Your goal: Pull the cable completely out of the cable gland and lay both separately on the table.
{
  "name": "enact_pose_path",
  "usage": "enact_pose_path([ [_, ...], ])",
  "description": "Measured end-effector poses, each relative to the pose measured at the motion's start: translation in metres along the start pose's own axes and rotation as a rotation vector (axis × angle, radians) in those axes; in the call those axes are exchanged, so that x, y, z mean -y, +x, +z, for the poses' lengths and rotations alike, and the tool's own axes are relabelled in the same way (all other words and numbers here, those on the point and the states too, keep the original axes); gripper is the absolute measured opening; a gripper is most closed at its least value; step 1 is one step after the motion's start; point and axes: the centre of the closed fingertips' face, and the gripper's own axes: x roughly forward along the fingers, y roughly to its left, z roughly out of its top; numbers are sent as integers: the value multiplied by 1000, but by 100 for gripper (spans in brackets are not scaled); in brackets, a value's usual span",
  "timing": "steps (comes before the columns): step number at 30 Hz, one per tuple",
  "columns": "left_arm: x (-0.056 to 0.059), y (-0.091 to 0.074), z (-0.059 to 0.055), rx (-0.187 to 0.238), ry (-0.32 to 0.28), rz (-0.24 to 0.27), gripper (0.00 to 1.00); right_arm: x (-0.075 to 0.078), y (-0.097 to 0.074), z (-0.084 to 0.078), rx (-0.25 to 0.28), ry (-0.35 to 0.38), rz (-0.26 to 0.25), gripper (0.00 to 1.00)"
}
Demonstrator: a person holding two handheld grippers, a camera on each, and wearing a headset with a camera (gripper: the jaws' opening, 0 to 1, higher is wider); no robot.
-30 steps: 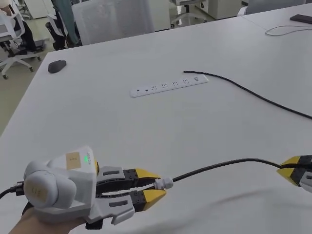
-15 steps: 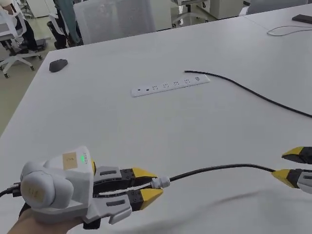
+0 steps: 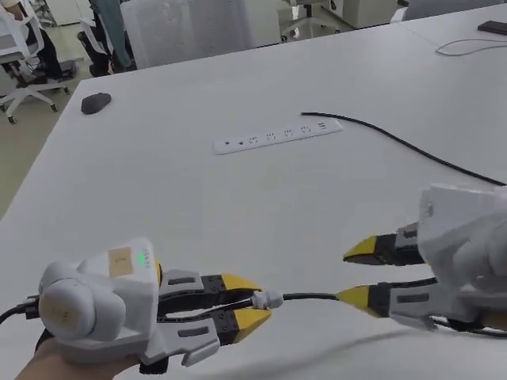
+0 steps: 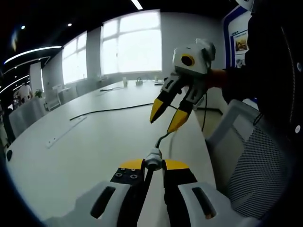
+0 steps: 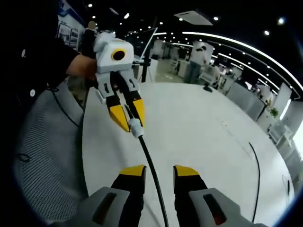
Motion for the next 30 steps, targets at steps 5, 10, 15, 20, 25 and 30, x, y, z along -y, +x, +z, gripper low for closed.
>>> enact_pose_path([
  [5, 0, 0, 1, 4, 1, -1, 15, -12, 17, 13, 10, -62, 54, 14],
  [10, 4, 1, 3, 2, 12, -14, 15, -19, 29, 15, -13, -114, 89, 8],
  [15, 6, 3, 1, -13, 22, -20, 15, -27, 32, 14, -34, -160, 116, 1],
  [20, 9, 3, -1, -16, 15, -32, 15, -29, 31, 11, -48, -178, 125, 0],
  [25, 7, -1, 3, 7, 8, -20, 15, -22, 22, 8, -47, -95, 116, 0],
  [30, 1, -11, 3, 23, -8, 5, 15, -7, 10, -6, -72, -75, 59, 0],
])
